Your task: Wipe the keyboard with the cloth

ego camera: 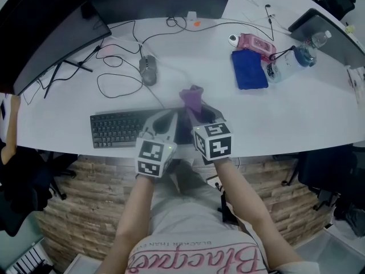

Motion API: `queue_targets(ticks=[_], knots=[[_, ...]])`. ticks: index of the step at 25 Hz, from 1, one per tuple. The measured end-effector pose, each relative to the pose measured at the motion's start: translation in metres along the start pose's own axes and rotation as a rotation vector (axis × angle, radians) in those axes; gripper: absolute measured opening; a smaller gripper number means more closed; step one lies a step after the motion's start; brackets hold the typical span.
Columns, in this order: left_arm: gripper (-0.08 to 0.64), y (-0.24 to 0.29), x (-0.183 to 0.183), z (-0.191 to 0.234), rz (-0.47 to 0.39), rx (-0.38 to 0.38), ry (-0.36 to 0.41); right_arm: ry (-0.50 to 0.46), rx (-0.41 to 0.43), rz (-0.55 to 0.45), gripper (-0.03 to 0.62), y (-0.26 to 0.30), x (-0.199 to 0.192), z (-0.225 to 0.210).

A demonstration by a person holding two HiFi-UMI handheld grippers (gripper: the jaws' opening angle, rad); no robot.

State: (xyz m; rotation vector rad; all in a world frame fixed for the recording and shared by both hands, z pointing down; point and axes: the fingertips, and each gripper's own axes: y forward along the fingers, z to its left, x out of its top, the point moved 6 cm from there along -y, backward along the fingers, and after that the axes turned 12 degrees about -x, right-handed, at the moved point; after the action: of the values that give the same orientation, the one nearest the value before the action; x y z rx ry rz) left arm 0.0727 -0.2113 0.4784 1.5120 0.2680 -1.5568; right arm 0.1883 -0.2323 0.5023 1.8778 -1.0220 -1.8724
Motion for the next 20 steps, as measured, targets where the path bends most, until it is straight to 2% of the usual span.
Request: queue_targets(ticks=[6, 11, 16, 20], knots=[[0.006, 0.013, 0.005, -0.010, -0.001, -0.023, 0.012, 0.005, -0.026, 0.007, 0.092, -0.007, -0.001, -0.021], [0.006, 0.014, 0.009, -0.013, 0.001, -0.032, 0.029, -0.032, -0.096, 0.012, 0.092, -0.012, -0.002, -0.031], [0.006, 0.009, 0.013, -0.013, 0.000, -0.033, 0.042, -0.091, -0.203, -0.018, 0.092, -0.020, -0.001, -0.030], [0.006, 0.001, 0.013, -0.008, -0.003, -0.033, 0.046, -0.174, -0.353, -0.016, 0.091, -0.024, 0.004, -0.024]])
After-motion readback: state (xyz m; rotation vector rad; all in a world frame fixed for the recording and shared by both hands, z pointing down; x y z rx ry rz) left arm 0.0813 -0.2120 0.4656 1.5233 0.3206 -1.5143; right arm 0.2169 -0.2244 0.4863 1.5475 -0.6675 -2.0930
